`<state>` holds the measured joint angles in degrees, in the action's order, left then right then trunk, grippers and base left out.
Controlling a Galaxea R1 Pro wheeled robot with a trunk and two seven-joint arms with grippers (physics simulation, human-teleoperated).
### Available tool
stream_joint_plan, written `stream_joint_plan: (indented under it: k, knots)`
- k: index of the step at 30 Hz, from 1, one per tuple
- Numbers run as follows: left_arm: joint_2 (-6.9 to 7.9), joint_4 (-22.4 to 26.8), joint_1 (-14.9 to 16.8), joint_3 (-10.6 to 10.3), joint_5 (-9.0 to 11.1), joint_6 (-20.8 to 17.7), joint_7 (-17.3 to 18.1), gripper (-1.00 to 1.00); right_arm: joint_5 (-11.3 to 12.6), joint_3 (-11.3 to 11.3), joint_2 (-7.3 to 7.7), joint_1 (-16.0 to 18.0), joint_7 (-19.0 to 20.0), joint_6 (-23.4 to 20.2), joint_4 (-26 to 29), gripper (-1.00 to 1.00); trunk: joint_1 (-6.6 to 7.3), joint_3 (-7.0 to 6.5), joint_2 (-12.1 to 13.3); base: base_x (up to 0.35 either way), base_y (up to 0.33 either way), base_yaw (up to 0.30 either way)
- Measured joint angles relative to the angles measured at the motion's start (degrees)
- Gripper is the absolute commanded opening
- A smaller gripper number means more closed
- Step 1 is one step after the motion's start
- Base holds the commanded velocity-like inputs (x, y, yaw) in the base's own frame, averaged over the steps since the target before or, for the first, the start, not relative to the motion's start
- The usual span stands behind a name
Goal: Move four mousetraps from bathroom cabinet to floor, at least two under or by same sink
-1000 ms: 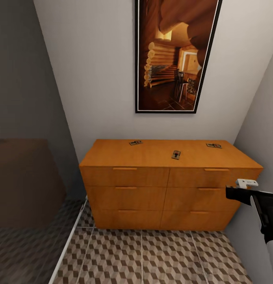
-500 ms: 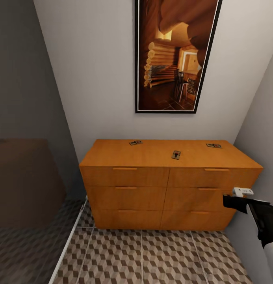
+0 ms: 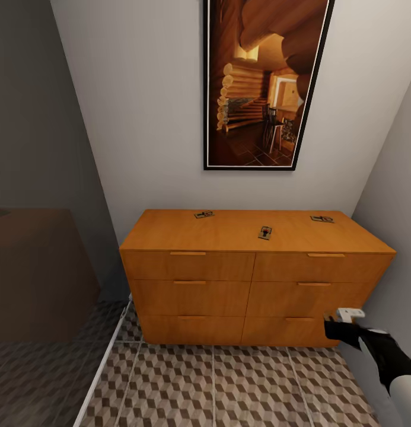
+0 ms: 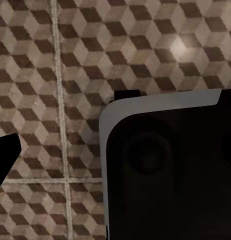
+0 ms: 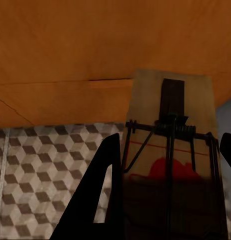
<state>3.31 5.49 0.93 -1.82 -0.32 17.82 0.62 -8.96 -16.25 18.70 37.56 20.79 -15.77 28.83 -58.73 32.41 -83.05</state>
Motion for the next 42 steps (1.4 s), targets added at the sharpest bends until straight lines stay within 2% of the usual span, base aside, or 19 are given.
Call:
stream_joint_plan:
  k: [4, 9, 11, 14, 16, 23, 35, 42]
  knots:
    - [0.04, 0.0, 0.0, 0.0, 0.0, 0.0, 0.0, 1.00, 0.0, 0.2, -0.60, 0.0, 0.1, 6.4, -5.2, -1.00, 0.00, 0.00, 0.0, 0.000, 0.000, 0.000]
    - [0.07, 0.0, 0.0, 0.0, 0.0, 0.0, 0.0, 1.00, -0.2, 0.3, -0.89, 0.0, 0.3, 17.3, -14.9, -1.00, 0.00, 0.01, 0.0, 0.000, 0.000, 0.000]
    - [0.06, 0.0, 0.0, 0.0, 0.0, 0.0, 0.0, 1.00, -0.1, 0.2, -0.91, 0.0, 0.3, 20.4, -17.8, -1.00, 0.00, 0.00, 0.0, 0.000, 0.000, 0.000]
    - [0.03, 0.0, 0.0, 0.0, 0.1, 0.0, 0.0, 1.00, -0.2, 0.3, -0.97, 0.0, 0.4, 28.2, -24.0, -1.00, 0.00, 0.00, 0.0, 0.000, 0.000, 0.000]
    - [0.02, 0.1, 0.0, 0.0, 0.1, 0.0, 0.0, 1.00, -0.2, 0.3, -1.03, -0.2, 0.4, 32.1, -25.9, -1.00, 0.00, 0.00, 0.0, 0.000, 0.000, 0.000]
    - [-0.07, 0.2, 0.0, 0.0, 0.1, 0.0, 0.0, 1.00, -0.2, 0.3, -2.28, -0.9, 0.4, 39.6, -27.7, -1.00, 0.00, 0.00, 0.0, 0.000, 0.000, 0.000]
    - [-0.08, 0.2, 0.0, 0.0, 0.0, 0.0, 0.0, 1.00, -0.2, 0.3, -3.00, -5.8, 0.3, 50.9, -28.0, -1.00, 0.00, 0.00, 0.0, 0.000, 0.000, 0.000]
    - [-0.08, 0.3, 0.0, 0.1, 0.0, 0.0, 0.0, 1.00, -0.2, 0.3, -5.03, -9.3, -0.7, 55.2, -28.0, -1.00, 0.00, 0.00, 0.0, 0.000, 0.000, 0.000]
